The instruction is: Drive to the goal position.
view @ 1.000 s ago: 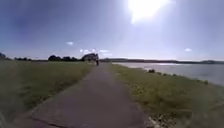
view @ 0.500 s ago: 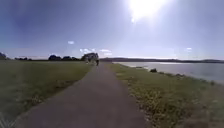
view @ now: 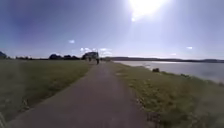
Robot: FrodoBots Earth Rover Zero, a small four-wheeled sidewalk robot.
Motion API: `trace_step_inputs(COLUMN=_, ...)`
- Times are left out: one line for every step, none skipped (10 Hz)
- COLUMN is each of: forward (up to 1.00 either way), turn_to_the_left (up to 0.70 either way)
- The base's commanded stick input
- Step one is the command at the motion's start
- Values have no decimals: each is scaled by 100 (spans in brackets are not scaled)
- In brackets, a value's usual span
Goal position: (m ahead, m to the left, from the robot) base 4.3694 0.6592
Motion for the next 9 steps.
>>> trace_step_inputs(forward=50, turn_to_the_left=0)
trace_step_inputs(forward=50, turn_to_the_left=0)
trace_step_inputs(forward=50, turn_to_the_left=0)
trace_step_inputs(forward=50, turn_to_the_left=0)
trace_step_inputs(forward=50, turn_to_the_left=0)
trace_step_inputs(forward=50, turn_to_the_left=0)
trace_step_inputs(forward=50, turn_to_the_left=0)
trace_step_inputs(forward=50, turn_to_the_left=0)
trace_step_inputs(forward=50, turn_to_the_left=0)
